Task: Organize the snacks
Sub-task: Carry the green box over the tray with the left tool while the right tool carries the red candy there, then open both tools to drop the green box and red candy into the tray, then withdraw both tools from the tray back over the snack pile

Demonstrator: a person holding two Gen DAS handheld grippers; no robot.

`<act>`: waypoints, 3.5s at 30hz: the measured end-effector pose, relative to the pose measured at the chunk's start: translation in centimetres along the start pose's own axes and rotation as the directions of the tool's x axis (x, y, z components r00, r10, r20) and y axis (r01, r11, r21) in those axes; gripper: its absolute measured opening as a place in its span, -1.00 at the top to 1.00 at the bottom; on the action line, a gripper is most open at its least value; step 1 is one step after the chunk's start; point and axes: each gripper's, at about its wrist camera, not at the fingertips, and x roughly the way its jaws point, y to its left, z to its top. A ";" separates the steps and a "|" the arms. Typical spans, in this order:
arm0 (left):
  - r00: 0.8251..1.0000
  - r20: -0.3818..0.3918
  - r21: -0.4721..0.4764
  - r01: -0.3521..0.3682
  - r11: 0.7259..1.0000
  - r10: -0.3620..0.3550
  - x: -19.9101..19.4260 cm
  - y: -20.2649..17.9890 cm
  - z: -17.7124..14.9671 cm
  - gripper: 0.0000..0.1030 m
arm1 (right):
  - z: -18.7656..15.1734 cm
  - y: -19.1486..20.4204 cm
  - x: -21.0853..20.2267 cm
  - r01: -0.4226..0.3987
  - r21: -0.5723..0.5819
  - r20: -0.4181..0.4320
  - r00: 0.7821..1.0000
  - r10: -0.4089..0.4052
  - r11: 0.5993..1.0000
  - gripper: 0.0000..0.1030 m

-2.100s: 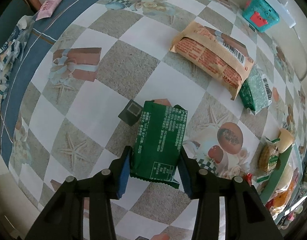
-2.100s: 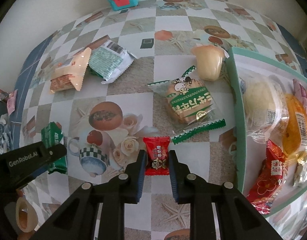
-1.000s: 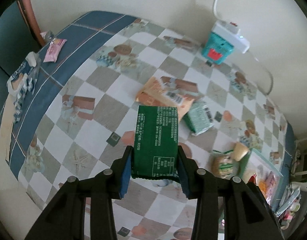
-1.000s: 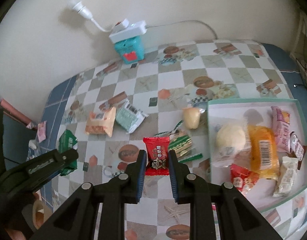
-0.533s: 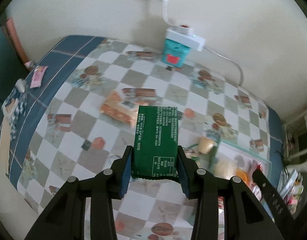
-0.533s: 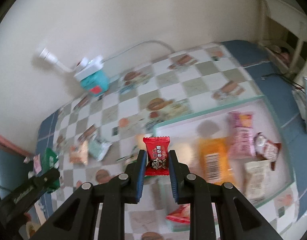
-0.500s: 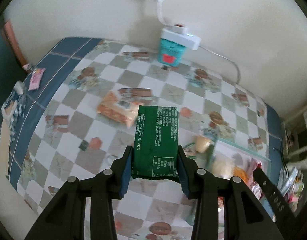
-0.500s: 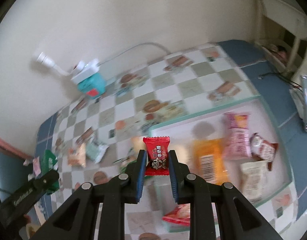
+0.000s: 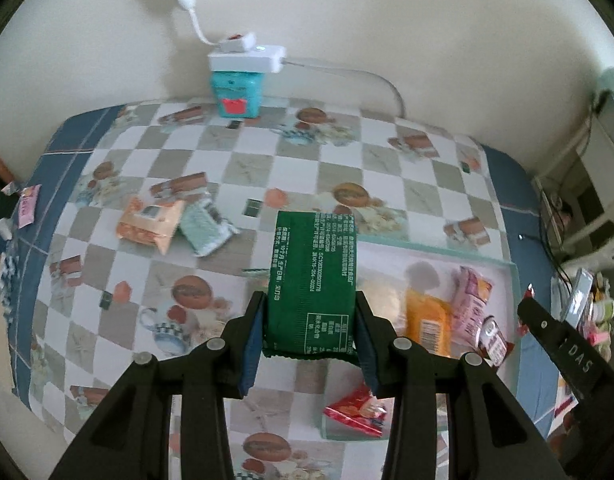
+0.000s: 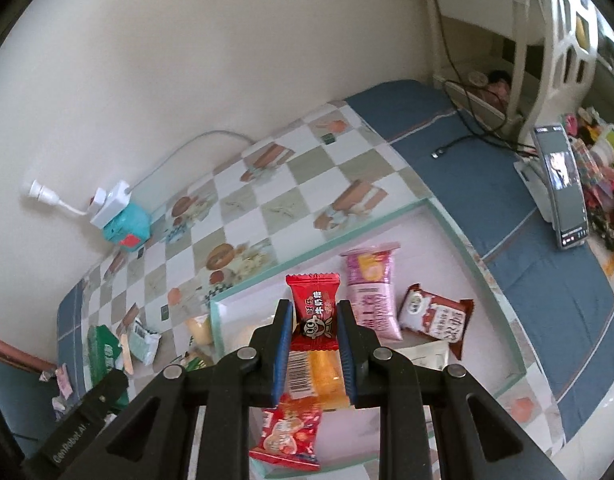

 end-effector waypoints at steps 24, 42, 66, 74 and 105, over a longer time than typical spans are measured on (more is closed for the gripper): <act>0.984 -0.171 0.165 -0.023 0.986 0.052 7.3 -8.0 -3.7 0.16 | -1.3 -5.9 6.2 0.083 0.057 -0.181 0.981 -0.071 0.995 0.54; 0.976 -0.211 0.204 -0.007 0.979 0.051 9.3 -9.8 -5.0 0.16 | -1.9 -6.1 7.8 0.111 0.048 -0.242 0.966 -0.096 0.993 0.53; 0.990 -0.119 0.076 -0.070 0.995 0.078 5.5 -5.9 -1.9 -0.67 | -0.4 -4.8 5.0 0.122 0.010 -0.159 0.980 -0.119 0.992 -0.43; 0.984 -0.097 -0.077 -0.156 0.985 0.148 5.7 -1.5 -1.1 -0.88 | -0.3 -4.4 4.8 0.130 -0.023 -0.118 0.984 -0.132 0.991 -0.92; 0.924 -0.125 -0.297 -0.382 0.875 0.361 4.8 8.5 -0.5 -0.88 | -3.6 6.1 4.7 0.048 -0.299 -0.105 0.991 -0.082 0.953 -1.00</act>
